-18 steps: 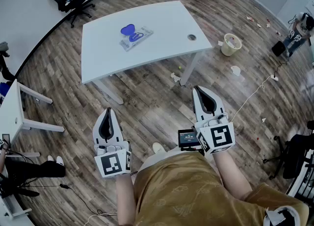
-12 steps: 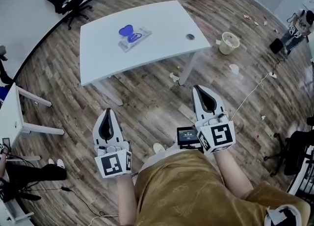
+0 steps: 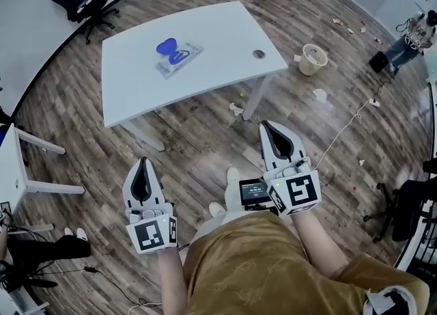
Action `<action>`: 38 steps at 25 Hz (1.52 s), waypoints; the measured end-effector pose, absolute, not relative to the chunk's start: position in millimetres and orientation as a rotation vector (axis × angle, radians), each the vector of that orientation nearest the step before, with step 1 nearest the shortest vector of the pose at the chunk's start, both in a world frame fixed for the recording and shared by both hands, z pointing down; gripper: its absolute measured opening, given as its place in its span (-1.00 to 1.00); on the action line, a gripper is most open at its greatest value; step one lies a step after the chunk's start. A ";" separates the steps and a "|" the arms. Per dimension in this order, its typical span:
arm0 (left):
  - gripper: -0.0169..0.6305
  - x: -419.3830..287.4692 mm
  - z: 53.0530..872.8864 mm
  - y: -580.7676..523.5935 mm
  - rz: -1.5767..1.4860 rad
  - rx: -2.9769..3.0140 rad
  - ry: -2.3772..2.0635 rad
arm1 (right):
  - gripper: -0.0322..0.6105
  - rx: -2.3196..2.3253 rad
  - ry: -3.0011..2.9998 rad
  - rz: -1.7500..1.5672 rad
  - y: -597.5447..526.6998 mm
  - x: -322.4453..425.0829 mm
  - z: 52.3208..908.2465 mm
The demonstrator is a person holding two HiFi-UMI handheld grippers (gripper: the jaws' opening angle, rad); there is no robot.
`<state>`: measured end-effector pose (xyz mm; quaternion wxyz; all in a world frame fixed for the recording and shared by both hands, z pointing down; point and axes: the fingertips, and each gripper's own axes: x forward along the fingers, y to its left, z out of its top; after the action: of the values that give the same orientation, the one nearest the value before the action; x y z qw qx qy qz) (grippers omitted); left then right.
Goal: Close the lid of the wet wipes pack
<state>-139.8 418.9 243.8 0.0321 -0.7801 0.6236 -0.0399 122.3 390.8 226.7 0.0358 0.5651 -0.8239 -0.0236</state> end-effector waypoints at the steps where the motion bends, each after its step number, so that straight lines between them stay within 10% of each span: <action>1: -0.97 -138.9 245.6 414.0 -0.123 -2.405 1.924 | -0.88 1.737 -2.533 -0.072 385.8 123.4 226.6; 38: -0.97 -71.2 280.6 214.6 -0.313 -2.376 1.993 | -0.88 1.565 -2.679 0.097 164.0 161.2 270.2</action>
<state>-71.2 214.6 280.6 0.0124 -0.7623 0.6393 -0.1003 161.2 164.0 270.2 0.0188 0.5041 -0.8629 0.0311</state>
